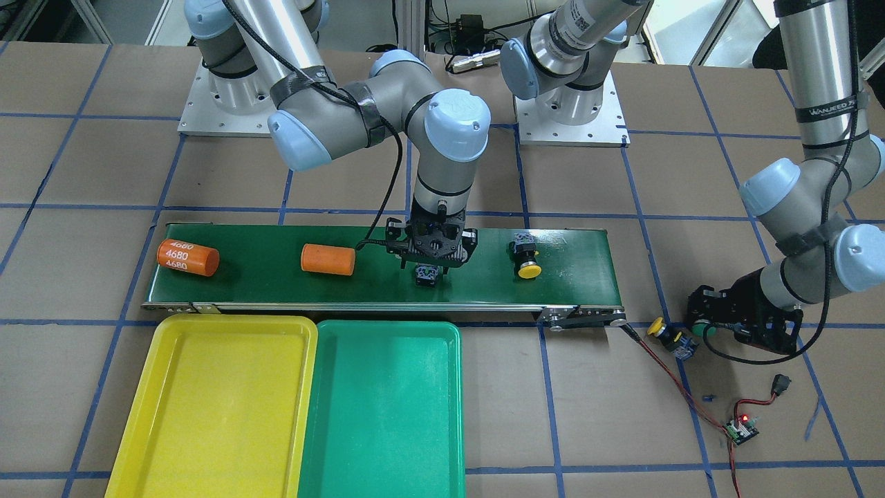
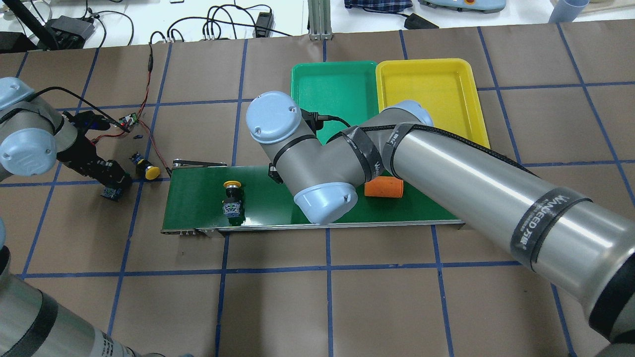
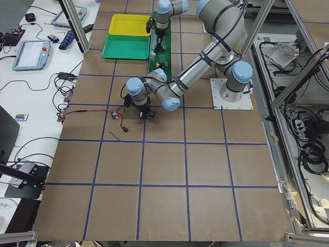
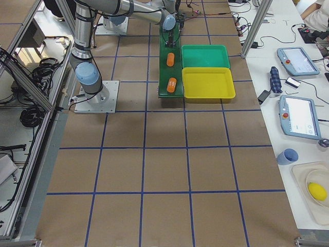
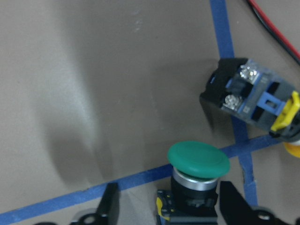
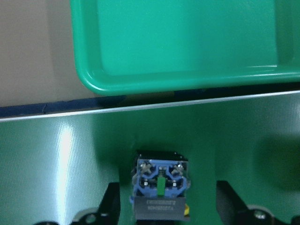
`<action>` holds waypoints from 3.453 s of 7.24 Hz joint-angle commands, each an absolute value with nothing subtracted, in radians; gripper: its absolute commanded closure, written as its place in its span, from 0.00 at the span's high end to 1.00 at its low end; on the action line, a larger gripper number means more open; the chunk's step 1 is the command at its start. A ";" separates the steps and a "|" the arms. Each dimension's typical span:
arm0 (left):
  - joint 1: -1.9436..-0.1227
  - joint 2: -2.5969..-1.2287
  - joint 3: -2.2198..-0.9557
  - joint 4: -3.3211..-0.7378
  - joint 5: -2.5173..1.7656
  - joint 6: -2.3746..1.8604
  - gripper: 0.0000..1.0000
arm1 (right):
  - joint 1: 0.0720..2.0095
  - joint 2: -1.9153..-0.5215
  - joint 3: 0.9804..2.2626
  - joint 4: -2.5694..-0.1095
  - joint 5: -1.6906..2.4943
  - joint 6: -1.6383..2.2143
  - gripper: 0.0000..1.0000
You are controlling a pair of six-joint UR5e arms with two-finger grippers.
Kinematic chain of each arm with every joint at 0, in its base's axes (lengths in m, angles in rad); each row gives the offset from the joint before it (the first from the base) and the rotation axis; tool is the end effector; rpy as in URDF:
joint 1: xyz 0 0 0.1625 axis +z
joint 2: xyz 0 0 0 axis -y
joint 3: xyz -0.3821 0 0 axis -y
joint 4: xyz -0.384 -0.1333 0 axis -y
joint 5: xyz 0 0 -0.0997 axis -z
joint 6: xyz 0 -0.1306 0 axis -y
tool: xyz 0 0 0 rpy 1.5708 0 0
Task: Sort buttons by color to trays
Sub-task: 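Grasp a green-capped button on the belt with right gripper while left grasps another, then carry the green-capped button into the green tray while left lowers its button onto belt, then release left gripper's green button on belt while right gripper returns to belt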
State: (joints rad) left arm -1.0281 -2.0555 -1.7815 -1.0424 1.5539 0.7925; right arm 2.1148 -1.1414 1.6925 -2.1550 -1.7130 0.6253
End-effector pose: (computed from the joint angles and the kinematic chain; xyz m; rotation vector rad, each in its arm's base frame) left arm 0.1677 -0.5405 0.1092 -0.3740 -2.9963 -0.1827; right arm 0.4037 -0.4455 0.1829 -0.1270 -3.0344 0.1613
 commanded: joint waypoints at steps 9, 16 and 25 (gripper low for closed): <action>-1.282 -1.780 -1.764 -1.299 1.462 0.338 0.00 | 1.915 -1.138 1.556 -2.154 -1.710 0.259 0.00; -1.333 -1.802 -1.911 -1.223 1.439 0.307 0.94 | 1.825 -1.129 1.534 -2.161 -1.710 0.130 1.00; -1.186 -1.896 -1.609 -1.238 1.511 0.250 1.00 | 1.977 -1.224 1.577 -2.125 -1.704 0.346 1.00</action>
State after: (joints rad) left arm -1.2214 -1.8478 -1.6418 -1.2555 1.4982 0.2650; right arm 1.9204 -1.2167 1.5739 -2.1310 -1.7061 0.2482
